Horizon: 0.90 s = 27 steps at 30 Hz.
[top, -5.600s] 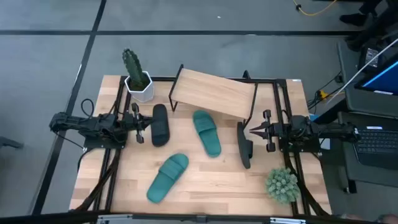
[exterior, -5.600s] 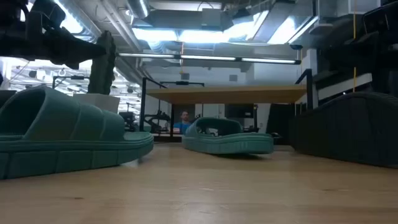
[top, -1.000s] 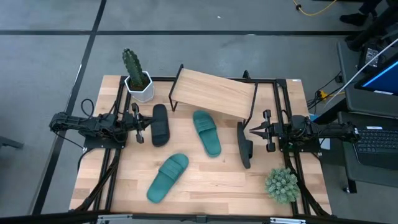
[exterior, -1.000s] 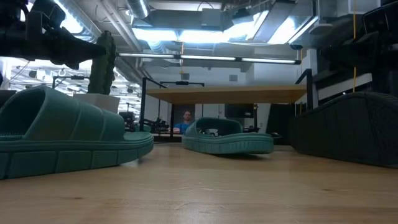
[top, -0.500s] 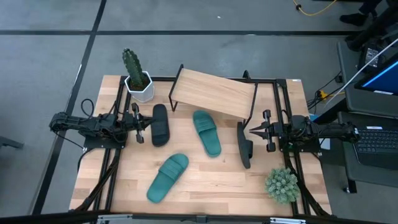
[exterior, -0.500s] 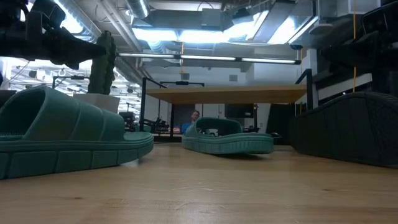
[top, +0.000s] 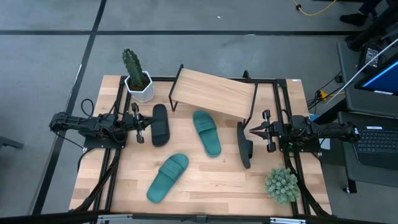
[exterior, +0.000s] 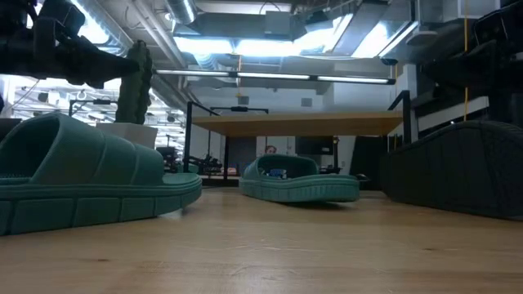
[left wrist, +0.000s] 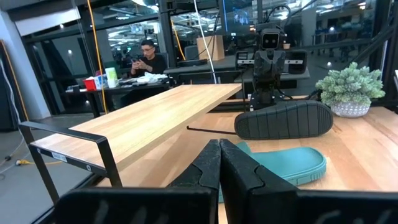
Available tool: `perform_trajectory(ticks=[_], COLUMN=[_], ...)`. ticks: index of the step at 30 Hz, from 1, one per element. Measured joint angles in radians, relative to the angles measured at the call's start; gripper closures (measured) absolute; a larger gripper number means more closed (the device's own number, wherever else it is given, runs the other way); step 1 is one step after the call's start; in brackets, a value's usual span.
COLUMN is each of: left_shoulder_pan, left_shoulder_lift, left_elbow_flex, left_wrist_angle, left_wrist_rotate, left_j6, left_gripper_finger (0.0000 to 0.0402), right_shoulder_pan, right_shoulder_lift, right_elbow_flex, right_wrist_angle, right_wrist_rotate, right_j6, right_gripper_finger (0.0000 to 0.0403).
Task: Pick and place slides into the shelf
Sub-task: Put the bottom black slide on the shelf
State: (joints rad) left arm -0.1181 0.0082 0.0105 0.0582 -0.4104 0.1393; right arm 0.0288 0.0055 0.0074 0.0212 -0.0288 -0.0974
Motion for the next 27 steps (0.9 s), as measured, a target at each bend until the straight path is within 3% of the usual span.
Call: perform_trajectory(ticks=[14,27], left_shoulder_pan=[0.000,0.000], left_shoulder_lift=[0.000,0.000], left_elbow_flex=[0.000,0.000], left_wrist_angle=[0.000,0.002], left_wrist_rotate=[0.000,0.000], left_j6=[-0.067,-0.035], left_gripper_finger=[0.0401,0.0401], right_shoulder_pan=[0.000,0.000], right_shoulder_lift=[0.000,0.000], right_elbow_flex=[0.000,0.000], right_wrist_angle=[0.000,0.000], right_wrist_rotate=[-0.002,-0.002], right_j6=[0.040,0.043], right_gripper_finger=[0.0369,0.0369])
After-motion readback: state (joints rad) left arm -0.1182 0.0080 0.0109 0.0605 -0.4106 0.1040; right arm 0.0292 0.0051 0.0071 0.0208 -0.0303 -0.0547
